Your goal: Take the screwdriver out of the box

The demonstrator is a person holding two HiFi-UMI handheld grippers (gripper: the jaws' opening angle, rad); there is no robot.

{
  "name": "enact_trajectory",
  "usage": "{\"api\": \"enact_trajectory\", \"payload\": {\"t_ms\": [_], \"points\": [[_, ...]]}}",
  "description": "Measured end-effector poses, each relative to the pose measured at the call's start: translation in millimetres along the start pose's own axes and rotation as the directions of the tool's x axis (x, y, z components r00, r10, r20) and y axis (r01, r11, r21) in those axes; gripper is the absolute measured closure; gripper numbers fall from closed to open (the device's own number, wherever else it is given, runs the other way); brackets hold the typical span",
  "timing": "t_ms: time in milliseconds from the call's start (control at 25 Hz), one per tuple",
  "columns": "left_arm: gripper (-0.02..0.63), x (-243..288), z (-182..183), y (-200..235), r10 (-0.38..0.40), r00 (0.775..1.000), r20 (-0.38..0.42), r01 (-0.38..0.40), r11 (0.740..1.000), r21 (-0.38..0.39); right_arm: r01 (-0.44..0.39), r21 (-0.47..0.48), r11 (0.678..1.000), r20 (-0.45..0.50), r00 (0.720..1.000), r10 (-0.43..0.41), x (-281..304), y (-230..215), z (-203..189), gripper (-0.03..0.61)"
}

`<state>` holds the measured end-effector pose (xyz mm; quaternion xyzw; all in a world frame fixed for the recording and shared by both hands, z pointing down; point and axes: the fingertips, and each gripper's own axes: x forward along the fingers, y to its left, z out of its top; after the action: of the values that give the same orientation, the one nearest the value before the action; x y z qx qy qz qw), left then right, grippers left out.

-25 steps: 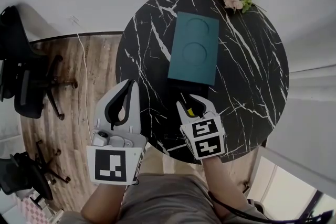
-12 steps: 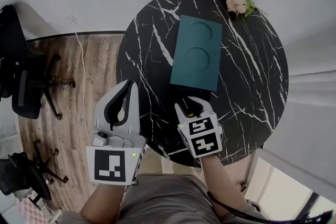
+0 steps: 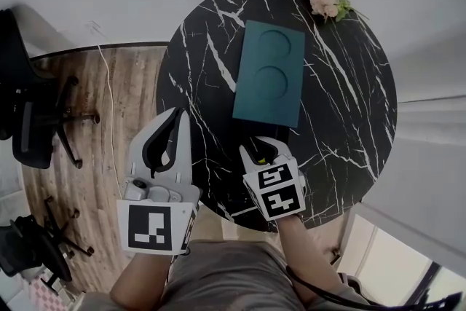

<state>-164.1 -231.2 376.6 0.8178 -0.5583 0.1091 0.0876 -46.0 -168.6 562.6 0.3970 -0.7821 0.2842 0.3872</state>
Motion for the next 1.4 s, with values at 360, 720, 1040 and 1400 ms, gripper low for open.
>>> {"api": "enact_trajectory", "payload": {"t_ms": [360, 720, 1040, 1400], "points": [[0.614, -0.3, 1.0, 2.5, -0.004, 1.000, 0.002, 0.004, 1.000, -0.006, 0.025, 0.019, 1.000, -0.019, 1.000, -0.025, 10.3, -0.8, 3.3, 0.456], [0.614, 0.7, -2.1, 15.9, 0.006, 1.000, -0.002, -0.006, 1.000, -0.022, 0.055, 0.032, 0.998, -0.044, 0.998, -0.054, 21.9, -7.6, 0.0, 0.453], [0.614, -1.4, -5.1, 19.7, 0.002, 1.000, -0.005, -0.002, 1.000, -0.028, 0.085, 0.074, 0.994, -0.051, 0.995, -0.082, 24.7, -17.6, -11.4, 0.465], [0.614, -5.1, -2.9, 16.2, -0.006, 1.000, 0.001, 0.006, 1.000, -0.026, 0.087, 0.072, 0.994, -0.048, 0.995, -0.083, 22.5, -14.0, -15.1, 0.439]]}}
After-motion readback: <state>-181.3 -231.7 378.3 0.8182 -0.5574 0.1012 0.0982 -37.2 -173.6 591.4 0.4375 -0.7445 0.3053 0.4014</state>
